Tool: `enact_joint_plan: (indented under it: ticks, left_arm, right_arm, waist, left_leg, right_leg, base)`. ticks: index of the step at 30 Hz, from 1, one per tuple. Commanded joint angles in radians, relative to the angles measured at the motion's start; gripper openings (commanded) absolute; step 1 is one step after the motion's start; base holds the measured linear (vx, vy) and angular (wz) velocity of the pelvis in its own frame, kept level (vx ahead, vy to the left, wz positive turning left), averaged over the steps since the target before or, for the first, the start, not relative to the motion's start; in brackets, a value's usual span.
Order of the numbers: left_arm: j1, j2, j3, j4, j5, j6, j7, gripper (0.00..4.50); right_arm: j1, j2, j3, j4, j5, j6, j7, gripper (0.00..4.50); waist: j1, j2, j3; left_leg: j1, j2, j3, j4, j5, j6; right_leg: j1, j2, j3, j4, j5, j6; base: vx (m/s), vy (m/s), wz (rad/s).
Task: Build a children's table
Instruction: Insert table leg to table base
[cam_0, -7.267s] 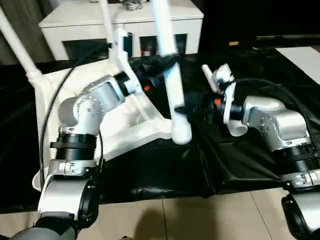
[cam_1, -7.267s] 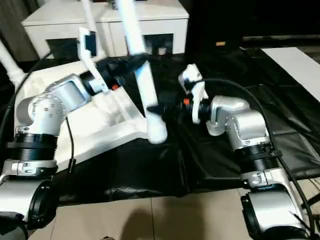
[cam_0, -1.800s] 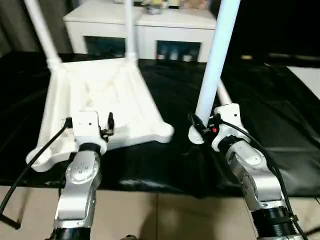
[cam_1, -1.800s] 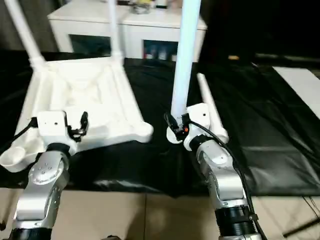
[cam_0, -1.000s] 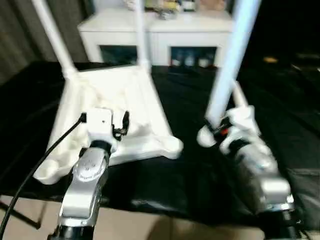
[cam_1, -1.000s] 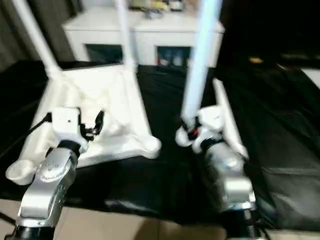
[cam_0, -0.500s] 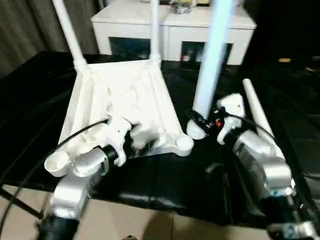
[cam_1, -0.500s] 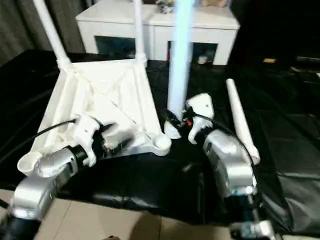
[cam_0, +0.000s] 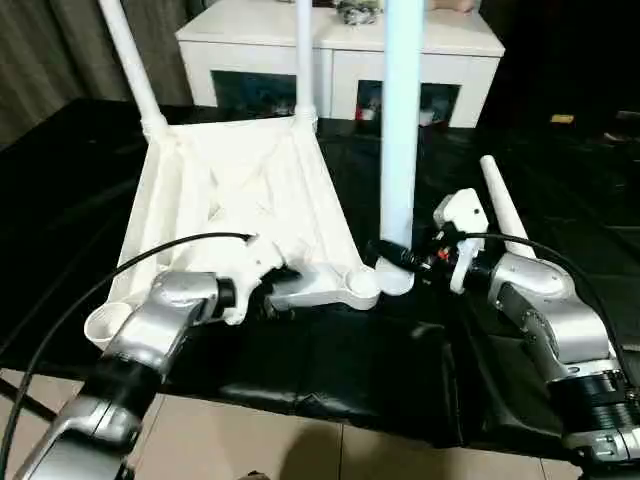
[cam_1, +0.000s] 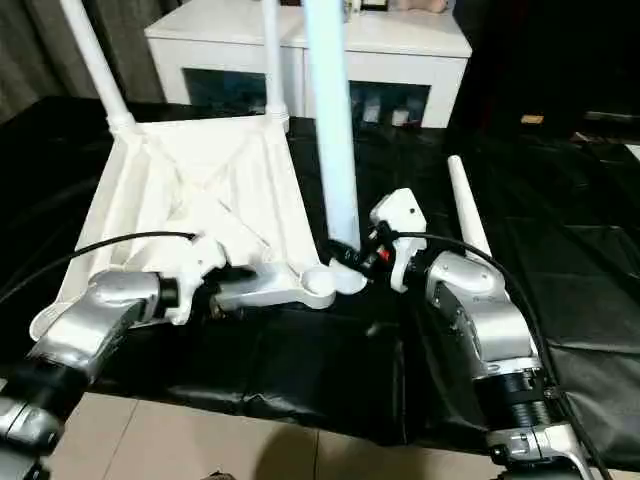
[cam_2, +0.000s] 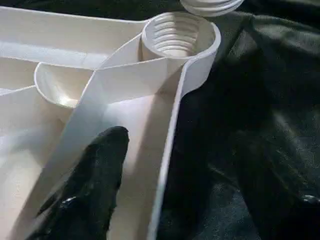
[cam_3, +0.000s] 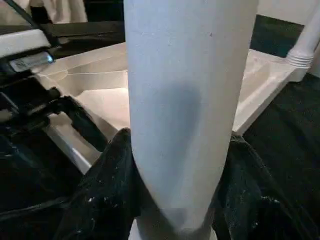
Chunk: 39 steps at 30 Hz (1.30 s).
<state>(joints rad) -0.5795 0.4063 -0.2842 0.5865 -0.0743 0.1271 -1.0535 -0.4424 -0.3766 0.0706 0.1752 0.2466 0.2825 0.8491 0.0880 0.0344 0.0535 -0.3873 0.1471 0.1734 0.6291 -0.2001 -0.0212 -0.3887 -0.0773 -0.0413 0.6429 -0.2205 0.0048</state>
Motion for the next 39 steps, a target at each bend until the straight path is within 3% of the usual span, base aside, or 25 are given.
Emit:
enact_joint_plan:
  ticks: [1, 4, 16, 17, 20, 25, 33, 39]
  left_arm:
    - [-0.020, 0.004, -0.010, 0.028, 0.015, -0.022, -0.018, 3.23]
    - [-0.051, -0.003, -0.010, 0.079, 0.025, -0.048, -0.018, 3.05]
    - [-0.138, -0.037, -0.015, 0.269, 0.057, -0.148, -0.056, 1.97]
    - [-0.144, -0.039, -0.015, 0.282, 0.062, -0.155, -0.061, 1.90]
    - [-0.156, -0.040, -0.021, 0.311, 0.077, -0.168, -0.075, 1.65]
    - [-0.164, -0.040, -0.024, 0.340, 0.091, -0.182, -0.077, 1.42]
    - [-0.168, -0.041, -0.030, 0.375, 0.117, -0.191, -0.092, 0.57]
    - [-0.140, -0.048, -0.056, 0.381, 0.139, -0.177, -0.115, 0.13]
  right_arm:
    - [0.001, -0.012, 0.001, -0.026, 0.018, 0.004, 0.007, 1.84]
    - [0.004, -0.013, -0.005, -0.032, 0.020, 0.002, 0.012, 1.84]
    - [0.022, 0.014, -0.027, -0.052, 0.047, 0.015, -0.005, 1.84]
    - [0.023, 0.015, -0.026, -0.053, 0.049, 0.015, -0.009, 1.84]
    - [0.024, 0.017, -0.023, -0.055, 0.052, 0.015, -0.013, 1.84]
    - [0.022, 0.022, -0.025, -0.054, 0.053, 0.015, -0.018, 1.84]
    - [0.024, 0.027, -0.027, -0.058, 0.063, 0.016, -0.026, 1.84]
    - [0.017, 0.063, -0.046, -0.054, 0.110, 0.084, -0.050, 1.82]
  waist:
    - [-0.001, -0.003, -0.068]
    - [-0.002, -0.001, -0.069]
    - [0.000, 0.003, -0.070]
    - [0.000, 0.008, -0.069]
    - [0.000, 0.006, -0.069]
    - [-0.001, 0.009, -0.067]
    - [-0.003, 0.013, -0.064]
    - [-0.003, 0.015, -0.063]
  left_leg:
    - [0.023, 0.079, -0.029, -0.087, -0.158, 0.042]
    - [0.026, 0.080, -0.030, -0.090, -0.184, 0.022]
    - [0.023, 0.082, -0.031, -0.090, -0.184, 0.026]
    - [0.025, 0.082, -0.032, -0.090, -0.187, 0.024]
    - [0.025, 0.083, -0.032, -0.092, -0.193, 0.019]
    - [0.026, 0.084, -0.032, -0.094, -0.210, 0.015]
    - [0.027, 0.085, -0.033, -0.099, -0.242, -0.002]
    - [0.027, 0.085, -0.033, -0.102, -0.241, 0.006]
  right_leg:
    - [0.041, -0.082, 0.045, -0.071, -0.003, -0.282]
    - [0.041, -0.082, 0.045, -0.071, -0.015, -0.286]
    - [0.046, -0.088, 0.046, -0.070, 0.034, -0.308]
    - [0.045, -0.088, 0.045, -0.071, 0.027, -0.308]
    - [0.045, -0.087, 0.046, -0.071, 0.030, -0.311]
    - [0.044, -0.088, 0.046, -0.073, 0.023, -0.312]
    - [0.043, -0.089, 0.049, -0.078, -0.021, -0.305]
    - [0.043, -0.089, 0.049, -0.079, -0.027, -0.306]
  base:
    - [0.000, 0.000, 0.00]
    - [0.000, 0.000, 0.00]
    - [0.000, 0.000, 0.00]
    - [0.000, 0.000, 0.00]
    - [0.000, 0.000, 0.00]
    - [0.000, 0.000, 0.00]
    - [0.000, 0.000, 0.00]
    - [0.000, 0.000, 0.00]
